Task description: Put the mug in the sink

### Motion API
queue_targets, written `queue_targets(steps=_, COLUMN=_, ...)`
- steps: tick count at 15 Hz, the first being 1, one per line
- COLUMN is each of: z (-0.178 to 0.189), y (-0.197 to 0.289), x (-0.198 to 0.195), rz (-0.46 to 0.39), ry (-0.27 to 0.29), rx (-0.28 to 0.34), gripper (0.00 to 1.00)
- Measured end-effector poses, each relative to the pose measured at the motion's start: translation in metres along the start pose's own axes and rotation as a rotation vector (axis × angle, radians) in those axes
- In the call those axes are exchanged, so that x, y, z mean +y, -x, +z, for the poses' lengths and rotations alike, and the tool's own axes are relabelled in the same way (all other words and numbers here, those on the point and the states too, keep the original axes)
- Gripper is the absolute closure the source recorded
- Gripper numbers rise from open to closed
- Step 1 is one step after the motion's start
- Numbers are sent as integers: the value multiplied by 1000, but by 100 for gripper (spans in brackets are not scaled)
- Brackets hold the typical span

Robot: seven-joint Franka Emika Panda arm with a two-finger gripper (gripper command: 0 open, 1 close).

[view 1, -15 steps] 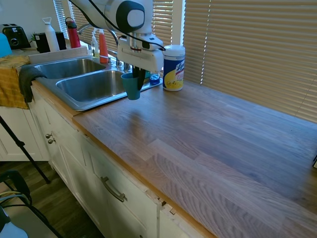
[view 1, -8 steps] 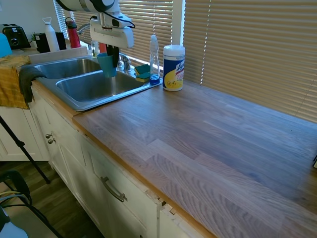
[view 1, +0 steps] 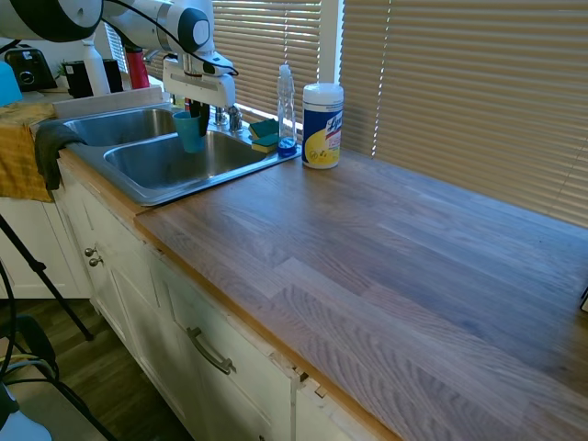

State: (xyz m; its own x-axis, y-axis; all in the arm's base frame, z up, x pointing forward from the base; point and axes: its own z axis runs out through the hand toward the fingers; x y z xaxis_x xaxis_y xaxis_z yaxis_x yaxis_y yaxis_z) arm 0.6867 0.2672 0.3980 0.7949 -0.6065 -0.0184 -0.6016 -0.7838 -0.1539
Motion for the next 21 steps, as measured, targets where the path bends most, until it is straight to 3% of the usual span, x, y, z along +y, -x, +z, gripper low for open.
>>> queue_targets(steps=6, z=85, y=-21, x=-6, rz=17, ry=-80, rx=56, gripper=100)
queue_targets(steps=9, z=129, y=-27, x=-8, rz=24, ry=-72, rx=65, gripper=100)
queue_targets(steps=16, z=189, y=-42, x=-15, rz=66, ry=-41, rx=69, gripper=100)
queue_targets(steps=17, z=194, y=-43, x=-14, rz=67, ry=-36, rx=65, gripper=0)
queue_targets(steps=21, z=200, y=-44, x=-16, rz=70, ry=-27, rx=54, gripper=0)
